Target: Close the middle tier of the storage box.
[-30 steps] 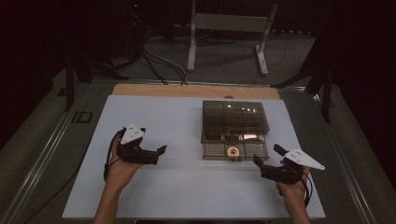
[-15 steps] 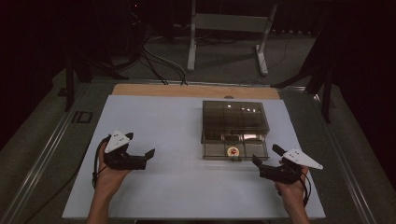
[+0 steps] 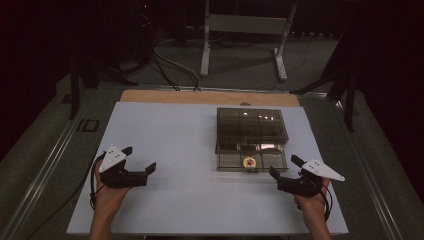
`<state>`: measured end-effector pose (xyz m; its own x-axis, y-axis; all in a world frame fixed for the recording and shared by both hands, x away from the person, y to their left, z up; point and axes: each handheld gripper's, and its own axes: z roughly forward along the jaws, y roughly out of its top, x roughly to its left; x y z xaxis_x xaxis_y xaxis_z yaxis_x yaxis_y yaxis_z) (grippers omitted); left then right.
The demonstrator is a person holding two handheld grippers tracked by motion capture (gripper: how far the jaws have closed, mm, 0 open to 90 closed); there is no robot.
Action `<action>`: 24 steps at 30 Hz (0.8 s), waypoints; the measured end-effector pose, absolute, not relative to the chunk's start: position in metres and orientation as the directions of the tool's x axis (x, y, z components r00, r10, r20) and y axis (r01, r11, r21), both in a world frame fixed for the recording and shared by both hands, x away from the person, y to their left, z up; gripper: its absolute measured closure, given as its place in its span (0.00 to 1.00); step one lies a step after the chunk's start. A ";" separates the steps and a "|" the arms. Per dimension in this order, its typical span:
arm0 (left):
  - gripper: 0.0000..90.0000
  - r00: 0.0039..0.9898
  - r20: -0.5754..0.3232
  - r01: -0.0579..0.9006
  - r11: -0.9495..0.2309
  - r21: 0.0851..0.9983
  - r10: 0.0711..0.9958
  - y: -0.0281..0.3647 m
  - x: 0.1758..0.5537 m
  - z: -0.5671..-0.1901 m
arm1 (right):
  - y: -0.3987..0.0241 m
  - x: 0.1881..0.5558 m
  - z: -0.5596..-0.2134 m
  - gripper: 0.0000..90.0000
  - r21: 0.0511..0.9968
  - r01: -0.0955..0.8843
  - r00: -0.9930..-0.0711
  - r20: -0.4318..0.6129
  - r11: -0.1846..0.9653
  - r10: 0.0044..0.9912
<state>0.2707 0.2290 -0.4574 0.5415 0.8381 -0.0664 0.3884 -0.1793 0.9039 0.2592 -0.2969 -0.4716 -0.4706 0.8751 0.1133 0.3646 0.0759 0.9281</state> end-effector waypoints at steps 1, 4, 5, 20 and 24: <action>0.01 0.539 -0.067 0.386 -0.176 0.906 0.839 0.230 0.270 -0.458 | -0.297 0.259 -0.472 0.05 0.928 0.365 -0.471 0.113 0.077 0.875; 0.01 0.532 -0.062 0.381 -0.174 0.908 0.844 0.233 0.267 -0.459 | -0.297 0.257 -0.469 0.05 0.929 0.360 -0.479 0.112 0.079 0.871; 0.01 0.525 -0.063 0.384 -0.169 0.908 0.849 0.234 0.267 -0.460 | -0.297 0.257 -0.469 0.05 0.929 0.360 -0.479 0.112 0.079 0.871; 0.01 0.488 -0.047 0.361 -0.153 0.920 0.872 0.246 0.259 -0.465 | -0.286 0.254 -0.467 0.07 0.922 0.382 -0.492 0.148 0.060 0.858; 0.01 0.489 -0.045 0.361 -0.155 0.919 0.871 0.246 0.259 -0.465 | -0.281 0.254 -0.468 0.13 0.918 0.392 -0.492 0.153 0.061 0.857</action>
